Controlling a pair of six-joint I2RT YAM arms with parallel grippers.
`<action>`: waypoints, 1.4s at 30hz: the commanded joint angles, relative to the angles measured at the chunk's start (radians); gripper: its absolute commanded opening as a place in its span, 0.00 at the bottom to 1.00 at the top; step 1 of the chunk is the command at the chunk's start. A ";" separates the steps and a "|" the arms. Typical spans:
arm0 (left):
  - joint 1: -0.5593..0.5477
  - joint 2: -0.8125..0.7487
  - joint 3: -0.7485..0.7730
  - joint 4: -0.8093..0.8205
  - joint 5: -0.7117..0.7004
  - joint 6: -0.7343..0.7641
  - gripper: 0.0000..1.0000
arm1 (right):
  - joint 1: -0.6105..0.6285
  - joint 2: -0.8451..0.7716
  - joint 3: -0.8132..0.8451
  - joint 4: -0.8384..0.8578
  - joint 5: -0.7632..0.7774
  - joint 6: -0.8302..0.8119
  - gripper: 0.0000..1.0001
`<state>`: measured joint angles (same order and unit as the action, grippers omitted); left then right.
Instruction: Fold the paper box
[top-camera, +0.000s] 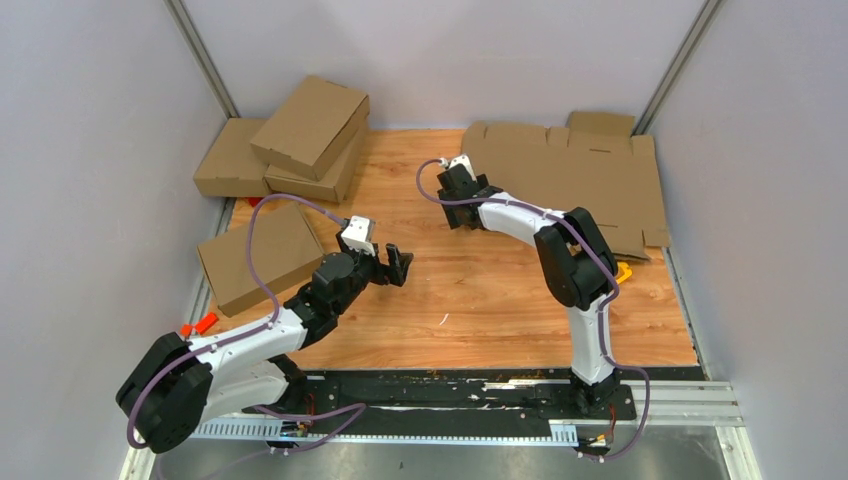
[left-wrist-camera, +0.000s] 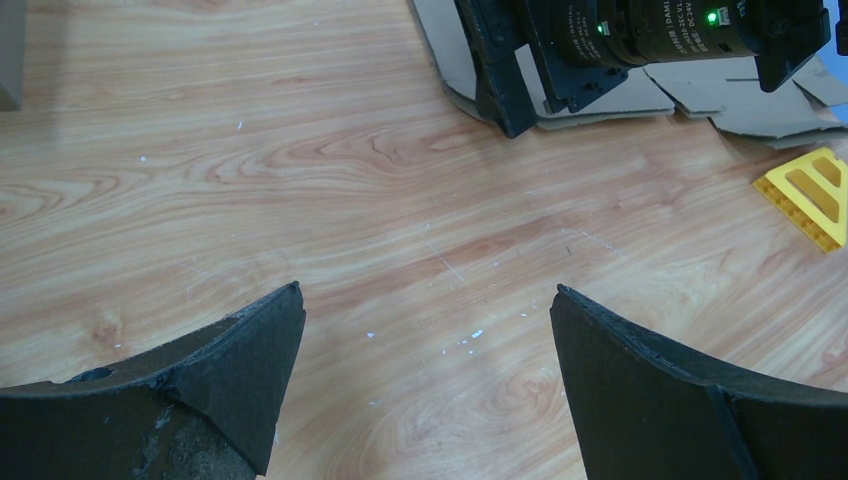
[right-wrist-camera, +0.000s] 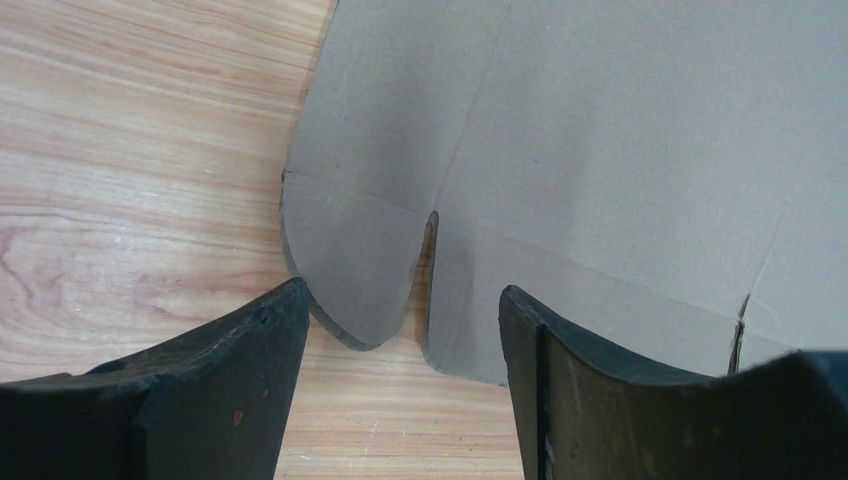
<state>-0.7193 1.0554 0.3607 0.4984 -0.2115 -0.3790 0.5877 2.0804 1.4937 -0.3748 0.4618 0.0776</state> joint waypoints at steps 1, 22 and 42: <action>0.000 -0.022 -0.002 0.022 -0.010 0.008 1.00 | -0.016 -0.015 0.020 0.003 0.082 0.025 0.67; 0.001 -0.061 -0.012 0.018 -0.011 0.014 1.00 | -0.030 -0.078 -0.045 0.043 0.214 -0.015 0.40; 0.000 -0.062 -0.006 0.012 0.001 0.012 1.00 | -0.004 -0.039 -0.053 0.104 -0.021 -0.135 0.75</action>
<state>-0.7193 1.0092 0.3523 0.4904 -0.2146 -0.3786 0.5777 2.0087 1.3834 -0.2790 0.4347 -0.0334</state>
